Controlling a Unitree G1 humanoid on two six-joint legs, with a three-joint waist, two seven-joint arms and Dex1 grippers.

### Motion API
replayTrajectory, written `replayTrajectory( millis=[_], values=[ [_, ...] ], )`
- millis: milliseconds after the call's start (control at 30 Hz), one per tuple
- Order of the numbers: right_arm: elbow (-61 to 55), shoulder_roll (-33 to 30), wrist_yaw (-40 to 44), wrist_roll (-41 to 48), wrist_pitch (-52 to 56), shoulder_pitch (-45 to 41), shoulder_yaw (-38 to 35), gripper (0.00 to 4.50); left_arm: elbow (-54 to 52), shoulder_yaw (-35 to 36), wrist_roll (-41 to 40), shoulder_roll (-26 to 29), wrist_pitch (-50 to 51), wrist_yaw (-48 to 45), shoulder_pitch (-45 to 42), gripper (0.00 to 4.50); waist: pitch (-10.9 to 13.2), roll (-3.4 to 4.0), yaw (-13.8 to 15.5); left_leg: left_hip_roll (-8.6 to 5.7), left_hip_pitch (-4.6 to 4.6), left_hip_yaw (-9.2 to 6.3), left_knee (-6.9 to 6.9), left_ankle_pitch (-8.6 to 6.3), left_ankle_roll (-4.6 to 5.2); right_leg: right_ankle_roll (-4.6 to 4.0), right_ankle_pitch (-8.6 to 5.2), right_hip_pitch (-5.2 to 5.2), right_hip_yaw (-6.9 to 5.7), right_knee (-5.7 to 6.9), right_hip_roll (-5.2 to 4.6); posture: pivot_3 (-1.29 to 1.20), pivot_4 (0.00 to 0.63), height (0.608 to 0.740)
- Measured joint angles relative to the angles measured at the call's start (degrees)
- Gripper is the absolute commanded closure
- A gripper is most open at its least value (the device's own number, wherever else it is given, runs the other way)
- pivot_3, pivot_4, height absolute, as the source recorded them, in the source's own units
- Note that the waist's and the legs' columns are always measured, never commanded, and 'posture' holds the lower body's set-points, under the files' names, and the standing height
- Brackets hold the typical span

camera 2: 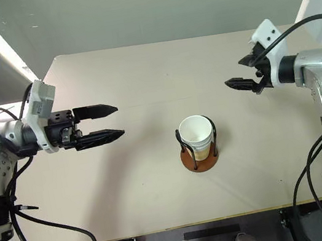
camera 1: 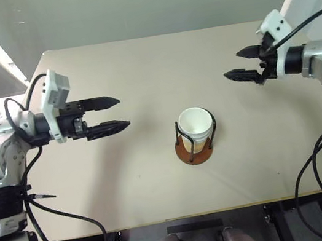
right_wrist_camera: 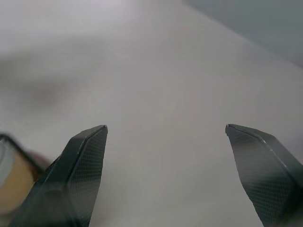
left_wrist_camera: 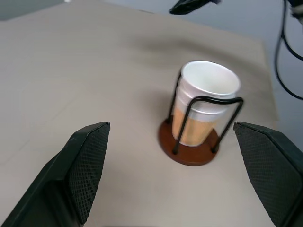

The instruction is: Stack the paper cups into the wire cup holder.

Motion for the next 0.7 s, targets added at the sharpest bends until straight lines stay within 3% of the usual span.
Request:
replayTrajectory(
  millis=[133,300,700],
  values=[
    [5.04,1.29,-5.09,1.08,-1.08,-0.01,-4.36,0.38,1.44,2.92,-0.02,-1.74,-0.49,4.25,0.26,0.00,0.00,0.00,0.17,-0.01,0.01,0.00,0.03,0.01,-0.01,0.00,0.00,0.00,0.00,0.03,0.00,0.00,0.150,0.740],
    [9.87,1.39,-8.96,0.39,-6.64,1.33,-4.80,0.38,1.33,5.35,-0.05,-2.51,-1.16,7.75,1.95,0.00,0.00,0.00,0.26,-0.01,0.02,0.00,0.00,-0.01,-0.03,0.00,0.00,0.00,-0.01,0.05,0.00,0.00,0.150,0.740],
    [12.05,3.84,-13.96,2.29,-14.19,6.58,-7.84,0.38,0.33,8.10,-0.06,-4.79,-3.37,13.04,6.55,0.00,0.00,0.00,0.53,-0.02,0.04,0.00,0.02,-0.02,-0.08,-0.02,0.02,0.01,-0.01,0.08,0.01,0.00,0.150,0.740]
  ],
)
